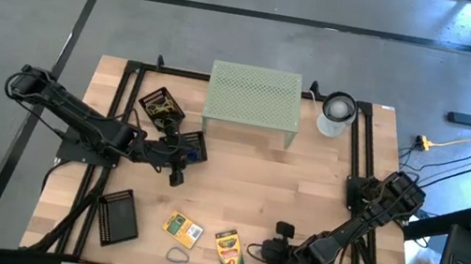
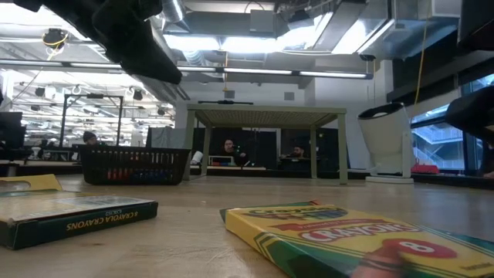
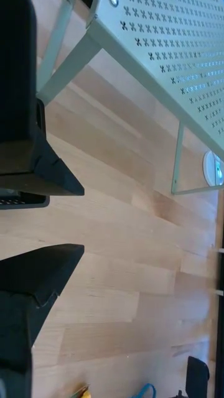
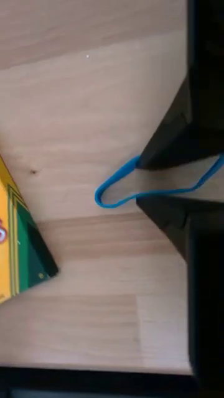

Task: Pick & Place Office Desk Supplies
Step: Put the blue rubber band into the top black bin

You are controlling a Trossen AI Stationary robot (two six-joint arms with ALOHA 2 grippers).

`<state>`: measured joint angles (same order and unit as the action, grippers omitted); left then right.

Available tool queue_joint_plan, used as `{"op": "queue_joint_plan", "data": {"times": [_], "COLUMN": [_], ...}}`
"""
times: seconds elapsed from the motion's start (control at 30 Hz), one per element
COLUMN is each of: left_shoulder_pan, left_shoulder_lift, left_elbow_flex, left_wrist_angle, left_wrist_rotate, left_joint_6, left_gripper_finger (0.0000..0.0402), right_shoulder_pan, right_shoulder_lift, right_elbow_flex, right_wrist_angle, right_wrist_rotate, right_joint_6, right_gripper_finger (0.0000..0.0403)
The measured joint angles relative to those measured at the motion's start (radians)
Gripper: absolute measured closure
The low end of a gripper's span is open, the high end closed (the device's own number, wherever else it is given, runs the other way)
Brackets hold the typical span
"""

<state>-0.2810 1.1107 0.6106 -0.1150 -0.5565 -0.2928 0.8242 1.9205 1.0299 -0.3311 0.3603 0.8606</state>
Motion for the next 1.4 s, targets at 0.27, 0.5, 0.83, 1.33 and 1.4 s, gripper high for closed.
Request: {"op": "queue_joint_plan", "data": {"times": [0.27, 0.5, 0.83, 1.33, 1.4], "left_shoulder_pan": [0.000, -0.004, -0.120, -0.324, -0.326], "left_shoulder_lift": [0.000, 0.000, 0.000, 0.116, 0.146], "left_elbow_flex": [0.000, 0.000, -0.001, -0.001, -0.001], "left_wrist_angle": [0.000, 0.004, 0.222, 0.491, 0.562], "left_wrist_rotate": [0.001, 0.001, 0.145, 0.152, 0.152], "left_joint_6": [0.000, -0.026, 0.175, 0.462, 0.516], "left_gripper_finger": [0.0272, 0.0272, 0.0272, 0.0272, 0.0272], "right_shoulder_pan": [-0.001, -0.001, -0.026, -0.162, -0.180], "right_shoulder_lift": [0.002, 0.002, -0.030, -0.033, -0.034], "right_elbow_flex": [-0.001, 0.037, 0.188, 0.500, 0.516], "right_wrist_angle": [0.002, -0.019, -0.051, -0.030, -0.012], "right_wrist_rotate": [0.026, 0.068, 0.307, 0.429, 0.390], "right_joint_6": [0.053, 0.005, -0.125, -0.457, -0.457], "right_gripper_finger": [0.0390, 0.0398, 0.0401, 0.0399, 0.0399]}}
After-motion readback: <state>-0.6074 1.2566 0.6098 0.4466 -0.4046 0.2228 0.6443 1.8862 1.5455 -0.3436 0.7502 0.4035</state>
